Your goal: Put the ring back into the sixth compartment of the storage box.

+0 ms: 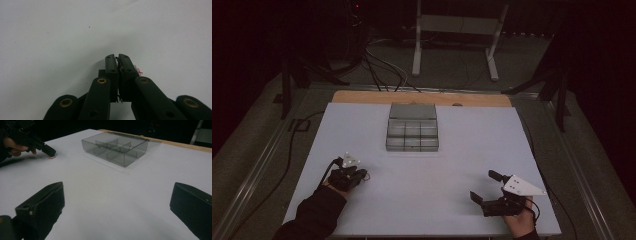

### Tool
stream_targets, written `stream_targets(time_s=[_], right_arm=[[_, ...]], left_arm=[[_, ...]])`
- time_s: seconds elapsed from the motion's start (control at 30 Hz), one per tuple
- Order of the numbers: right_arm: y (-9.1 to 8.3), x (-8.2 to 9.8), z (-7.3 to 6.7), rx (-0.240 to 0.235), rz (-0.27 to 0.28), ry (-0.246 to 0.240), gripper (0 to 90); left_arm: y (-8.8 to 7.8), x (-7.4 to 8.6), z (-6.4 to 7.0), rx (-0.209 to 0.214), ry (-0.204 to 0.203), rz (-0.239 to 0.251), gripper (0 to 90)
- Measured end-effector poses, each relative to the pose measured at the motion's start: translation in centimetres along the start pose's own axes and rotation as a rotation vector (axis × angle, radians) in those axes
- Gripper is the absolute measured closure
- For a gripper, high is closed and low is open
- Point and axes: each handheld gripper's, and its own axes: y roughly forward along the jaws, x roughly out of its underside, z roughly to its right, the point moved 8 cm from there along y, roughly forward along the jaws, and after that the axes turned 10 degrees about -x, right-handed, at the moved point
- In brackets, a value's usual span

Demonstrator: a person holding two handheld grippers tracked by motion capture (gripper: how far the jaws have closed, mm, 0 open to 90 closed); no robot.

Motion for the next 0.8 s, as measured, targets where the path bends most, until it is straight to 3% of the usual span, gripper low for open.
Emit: stream_targets(time_s=[0.27,0.8], right_arm=[[0.0,0.0,0.0,0.0,-0.001,-0.001,0.0],[0.0,0.0,0.0,0.003,-0.002,-0.002,0.0]], left_arm=[[-0.3,-0.2,0.2,0.007,-0.002,0.016,90.0],[-1.6,-1.2,-0.1,-0.02,0.017,0.076,90.0]])
